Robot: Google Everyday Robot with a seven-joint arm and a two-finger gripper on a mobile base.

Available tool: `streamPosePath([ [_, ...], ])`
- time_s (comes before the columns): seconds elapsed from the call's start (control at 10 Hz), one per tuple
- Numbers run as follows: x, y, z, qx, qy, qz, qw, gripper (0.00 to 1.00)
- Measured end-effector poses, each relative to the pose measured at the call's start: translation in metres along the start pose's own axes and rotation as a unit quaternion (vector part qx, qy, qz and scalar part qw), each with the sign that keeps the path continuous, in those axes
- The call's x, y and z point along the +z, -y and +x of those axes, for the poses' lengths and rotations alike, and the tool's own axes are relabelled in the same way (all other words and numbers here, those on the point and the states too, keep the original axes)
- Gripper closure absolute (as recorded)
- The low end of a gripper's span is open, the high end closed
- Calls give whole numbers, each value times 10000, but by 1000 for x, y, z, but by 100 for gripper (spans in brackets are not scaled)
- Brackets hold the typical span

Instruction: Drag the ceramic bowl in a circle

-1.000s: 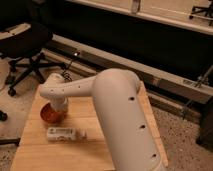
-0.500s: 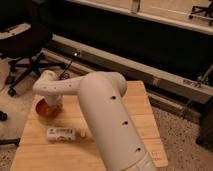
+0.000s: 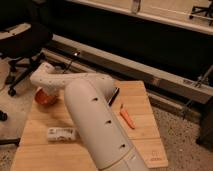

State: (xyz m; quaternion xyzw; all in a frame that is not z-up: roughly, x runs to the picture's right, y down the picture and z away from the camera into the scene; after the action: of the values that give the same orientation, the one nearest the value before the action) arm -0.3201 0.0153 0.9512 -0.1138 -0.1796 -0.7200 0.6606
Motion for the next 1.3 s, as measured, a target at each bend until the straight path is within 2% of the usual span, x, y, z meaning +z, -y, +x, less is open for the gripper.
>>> streamPosePath([
  [0.2,-1,-34,29,416,-136,-144,9989,100],
  [0.3,-1,-61,43,688,-203,-276,9970,100],
  [0.5,-2,-99,56,1022,-279,-467,9933,100],
  [0.7,-5,-144,61,1352,-334,-699,9878,100],
  [0.9,-14,-187,54,1664,-330,-863,9817,100],
  [1.2,-28,-251,12,2176,-183,-1039,9703,100],
  [1.3,-31,-281,-10,2417,-94,-1144,9635,100],
])
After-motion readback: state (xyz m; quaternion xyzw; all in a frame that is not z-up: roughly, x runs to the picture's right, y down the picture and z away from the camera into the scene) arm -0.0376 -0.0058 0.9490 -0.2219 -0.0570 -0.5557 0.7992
